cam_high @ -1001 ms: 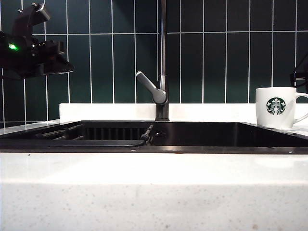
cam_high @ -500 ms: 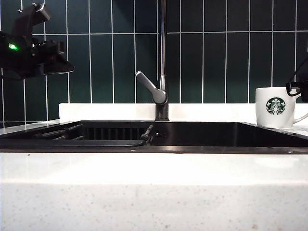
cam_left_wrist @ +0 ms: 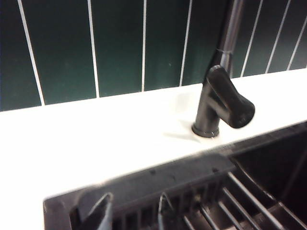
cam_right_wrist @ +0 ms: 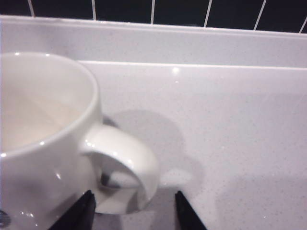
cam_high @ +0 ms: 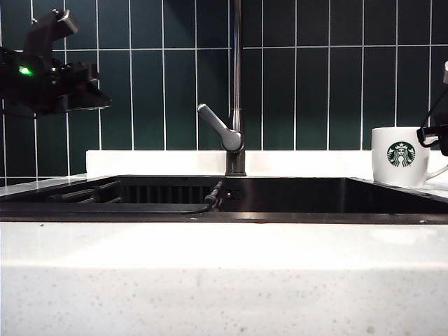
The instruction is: Pick up the mug next to the sink, go to the faucet to get some water, pour the water into the sink, and finally put the mug back to its place.
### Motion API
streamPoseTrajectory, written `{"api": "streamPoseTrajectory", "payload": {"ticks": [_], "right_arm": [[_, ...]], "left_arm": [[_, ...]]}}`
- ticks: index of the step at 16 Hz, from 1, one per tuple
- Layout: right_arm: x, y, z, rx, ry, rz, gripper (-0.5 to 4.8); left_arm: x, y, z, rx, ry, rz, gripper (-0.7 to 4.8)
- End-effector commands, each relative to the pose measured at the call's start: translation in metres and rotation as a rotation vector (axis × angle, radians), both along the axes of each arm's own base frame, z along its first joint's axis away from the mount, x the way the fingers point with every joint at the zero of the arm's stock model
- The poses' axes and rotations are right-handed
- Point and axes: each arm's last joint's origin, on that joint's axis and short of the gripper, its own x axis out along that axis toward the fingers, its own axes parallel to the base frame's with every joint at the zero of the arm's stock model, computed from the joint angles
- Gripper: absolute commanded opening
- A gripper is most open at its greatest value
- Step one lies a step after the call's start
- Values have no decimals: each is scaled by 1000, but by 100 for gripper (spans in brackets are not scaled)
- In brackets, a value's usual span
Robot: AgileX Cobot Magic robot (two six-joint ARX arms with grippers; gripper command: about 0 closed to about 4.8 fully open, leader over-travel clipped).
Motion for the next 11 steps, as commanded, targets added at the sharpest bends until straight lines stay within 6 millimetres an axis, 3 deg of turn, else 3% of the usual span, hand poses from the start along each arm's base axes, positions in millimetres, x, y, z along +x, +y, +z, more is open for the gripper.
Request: {"api": "streamPoseTrajectory", "payload": {"ticks": [1, 4, 11], "right_arm": [[1, 0, 3, -6, -15, -2, 225], [0, 0, 2, -13, -3, 0, 225], [0, 0, 0, -29, 14, 3, 225]], "left_arm": [[7, -1, 5, -2, -22, -5, 122], [21, -2, 3, -1, -13, -7, 165], [42, -5, -4, 0, 8, -29, 165]]}}
